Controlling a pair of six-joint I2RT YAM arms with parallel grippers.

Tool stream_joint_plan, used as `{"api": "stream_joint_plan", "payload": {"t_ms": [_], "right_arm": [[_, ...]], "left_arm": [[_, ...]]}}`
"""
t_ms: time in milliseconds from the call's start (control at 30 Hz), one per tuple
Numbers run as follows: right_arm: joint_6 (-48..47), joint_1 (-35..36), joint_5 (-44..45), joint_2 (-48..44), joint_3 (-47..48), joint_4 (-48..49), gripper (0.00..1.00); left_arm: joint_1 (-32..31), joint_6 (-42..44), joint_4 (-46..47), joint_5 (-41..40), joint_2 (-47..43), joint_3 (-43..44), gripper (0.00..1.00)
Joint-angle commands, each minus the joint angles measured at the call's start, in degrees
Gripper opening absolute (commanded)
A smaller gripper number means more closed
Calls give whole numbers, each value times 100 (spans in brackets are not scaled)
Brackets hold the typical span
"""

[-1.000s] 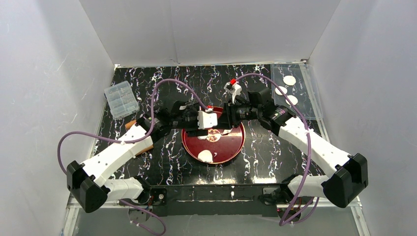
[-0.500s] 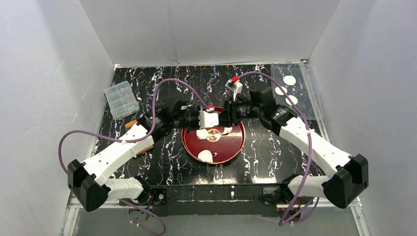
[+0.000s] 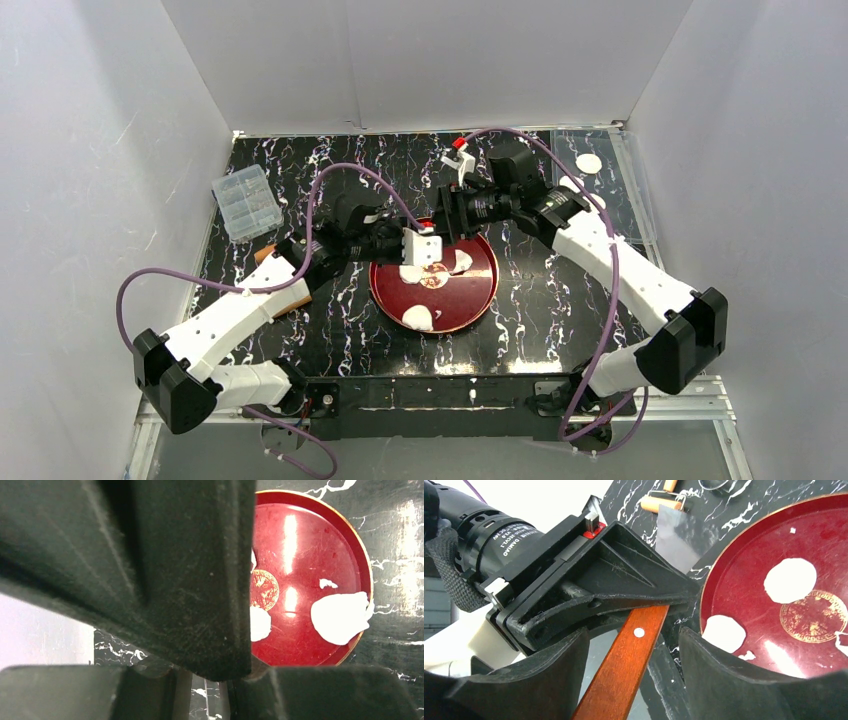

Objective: Roll out the dumpling wrappers from the dough

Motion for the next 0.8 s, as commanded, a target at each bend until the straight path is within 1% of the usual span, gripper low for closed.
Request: {"api": "stream_joint_plan", "payload": {"t_ms": [0, 67, 167, 300, 400, 433, 600, 700, 767], "right_arm": [[133, 28, -367, 171, 447, -570, 75], [81, 28, -340, 200, 486, -666, 76], [-88, 27, -311, 295, 637, -1024, 70], [-173, 28, -401, 508, 934, -1501, 65], [-147, 28, -453, 578, 996, -1604, 53], [-141, 28, -457, 586, 1001, -1651, 51], [-157, 28, -507, 653, 1053, -2021, 53], [-185, 28, -468, 666, 1049, -2107, 49], [-206, 28, -447, 653, 1033, -1995, 48]], "left_arm": [[-15, 302, -5, 116, -167, 69, 0], [-16, 320, -11, 117, -190, 54, 0], [-16, 417, -26, 95, -220, 0, 0], [-19, 587, -5, 46, -246, -96, 0], [-32, 627, 308, -256, -235, -207, 0], [-45, 626, 414, -397, -217, -232, 0], [-46, 783, 903, -1091, -102, -370, 0], [-50, 920, 1159, -1204, -139, -532, 0], [-73, 1085, 1174, -1148, -202, -639, 0]]}}
